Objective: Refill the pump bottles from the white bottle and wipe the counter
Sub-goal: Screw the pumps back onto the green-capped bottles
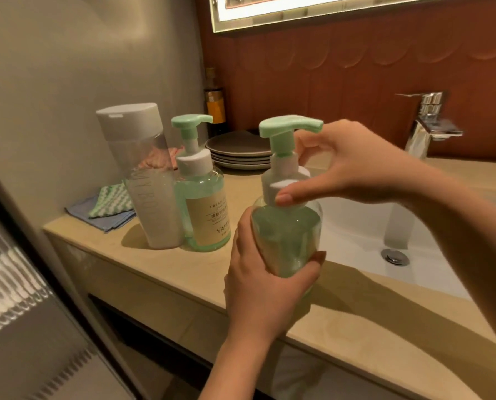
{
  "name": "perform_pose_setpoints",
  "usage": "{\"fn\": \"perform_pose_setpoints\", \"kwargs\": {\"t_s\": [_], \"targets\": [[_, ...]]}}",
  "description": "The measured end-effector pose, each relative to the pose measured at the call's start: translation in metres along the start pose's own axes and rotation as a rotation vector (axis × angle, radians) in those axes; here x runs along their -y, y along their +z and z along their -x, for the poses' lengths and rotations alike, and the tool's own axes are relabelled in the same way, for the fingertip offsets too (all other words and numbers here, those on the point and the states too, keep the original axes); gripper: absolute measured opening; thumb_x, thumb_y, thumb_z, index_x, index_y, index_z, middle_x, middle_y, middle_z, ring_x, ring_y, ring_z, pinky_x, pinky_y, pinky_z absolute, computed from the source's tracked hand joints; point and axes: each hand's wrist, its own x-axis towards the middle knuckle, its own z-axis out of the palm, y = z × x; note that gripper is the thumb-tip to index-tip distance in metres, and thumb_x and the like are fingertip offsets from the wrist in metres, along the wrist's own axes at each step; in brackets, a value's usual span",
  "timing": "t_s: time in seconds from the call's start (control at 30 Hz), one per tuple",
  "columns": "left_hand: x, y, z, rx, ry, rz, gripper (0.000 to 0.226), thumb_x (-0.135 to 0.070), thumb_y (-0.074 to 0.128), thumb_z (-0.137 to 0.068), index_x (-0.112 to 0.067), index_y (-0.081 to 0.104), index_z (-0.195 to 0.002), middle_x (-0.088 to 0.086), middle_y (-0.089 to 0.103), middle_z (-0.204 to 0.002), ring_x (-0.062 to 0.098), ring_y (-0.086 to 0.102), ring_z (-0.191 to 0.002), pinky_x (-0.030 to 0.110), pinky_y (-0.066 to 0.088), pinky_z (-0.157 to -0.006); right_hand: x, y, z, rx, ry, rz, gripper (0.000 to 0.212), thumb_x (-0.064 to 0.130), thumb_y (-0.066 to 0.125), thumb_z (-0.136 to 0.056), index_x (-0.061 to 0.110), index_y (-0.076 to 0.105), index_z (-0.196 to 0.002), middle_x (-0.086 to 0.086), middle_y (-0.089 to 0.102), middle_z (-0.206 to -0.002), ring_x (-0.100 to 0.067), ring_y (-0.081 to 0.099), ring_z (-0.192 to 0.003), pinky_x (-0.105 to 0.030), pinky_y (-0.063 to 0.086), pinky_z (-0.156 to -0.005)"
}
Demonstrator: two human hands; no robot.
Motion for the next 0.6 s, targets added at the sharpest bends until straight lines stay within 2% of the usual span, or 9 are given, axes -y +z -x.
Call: {"fn": "perform_pose_setpoints", "kwargs": {"t_s": [0.07,0.17,0.23,0.33,0.4,0.5,0.6], "targets": [[-0.001,-0.001,0.0,0.01,-0.016,0.005,0.094,-0.072,0.061,-0.046,-0.06,0.014,-0.126,-0.019,0.044,-0.128,-0.006,0.036,-0.104,0.034,0.042,-0.097,0.003,0.01,-0.002,-0.041,-0.005,0.056,0.079,0.074,0.053,-0.046,0.024,0.061,-0.106,0.011,0.059,-0.104,-0.003,0.053,-0.094,-0.018,0.044,-0.079],[-0.002,-0.001,0.0,0.0,0.013,0.017,0.093,-0.07,0.065,-0.047,-0.062,0.014,-0.125,-0.019,0.047,-0.129,0.003,0.046,-0.112,0.036,0.045,-0.098,0.008,0.026,-0.003,0.009,-0.015,-0.115,0.067,0.062,0.061,-0.052,0.031,0.051,-0.11,0.014,0.052,-0.108,0.004,0.049,-0.097,-0.007,0.042,-0.076],[-0.001,-0.001,-0.001,-0.005,0.01,0.035,0.094,-0.071,0.067,-0.048,-0.061,0.015,-0.126,-0.015,0.048,-0.132,0.01,0.05,-0.118,0.04,0.047,-0.097,0.007,0.029,-0.003,0.038,-0.028,-0.219,0.075,0.058,0.063,-0.056,0.033,0.046,-0.125,0.019,0.049,-0.115,0.014,0.046,-0.101,0.001,0.039,-0.076],[0.002,0.0,-0.003,0.014,0.037,0.024,0.096,-0.074,0.065,-0.051,-0.052,0.018,-0.132,-0.015,0.048,-0.136,0.01,0.05,-0.121,0.039,0.047,-0.097,-0.001,0.018,0.001,0.243,-0.008,-0.358,0.076,0.058,0.063,-0.072,0.034,0.033,-0.138,0.029,0.045,-0.117,0.027,0.044,-0.096,0.004,0.039,-0.072],[0.003,0.0,-0.004,0.002,0.063,0.007,0.095,-0.072,0.065,-0.054,-0.044,0.023,-0.134,-0.013,0.051,-0.133,0.009,0.051,-0.119,0.039,0.049,-0.095,-0.007,0.007,0.004,0.39,0.021,-0.438,0.068,0.051,0.056,-0.079,0.033,0.03,-0.139,0.029,0.042,-0.125,0.027,0.042,-0.104,0.003,0.039,-0.077],[0.002,0.0,-0.003,-0.001,0.04,-0.001,0.095,-0.072,0.062,-0.049,-0.051,0.016,-0.13,-0.018,0.045,-0.132,0.003,0.045,-0.116,0.034,0.043,-0.098,-0.011,-0.003,0.007,0.454,0.032,-0.428,0.046,0.046,0.051,-0.088,0.036,0.037,-0.131,0.023,0.045,-0.135,0.017,0.043,-0.116,0.001,0.036,-0.088],[0.002,0.001,-0.002,0.004,0.021,0.011,0.101,-0.071,0.062,-0.046,-0.05,0.016,-0.134,-0.023,0.039,-0.128,-0.007,0.035,-0.109,0.027,0.036,-0.097,-0.008,-0.008,0.005,0.346,-0.016,-0.309,0.044,0.047,0.058,-0.083,0.03,0.055,-0.123,0.021,0.06,-0.122,0.009,0.053,-0.112,-0.005,0.04,-0.093]]}}
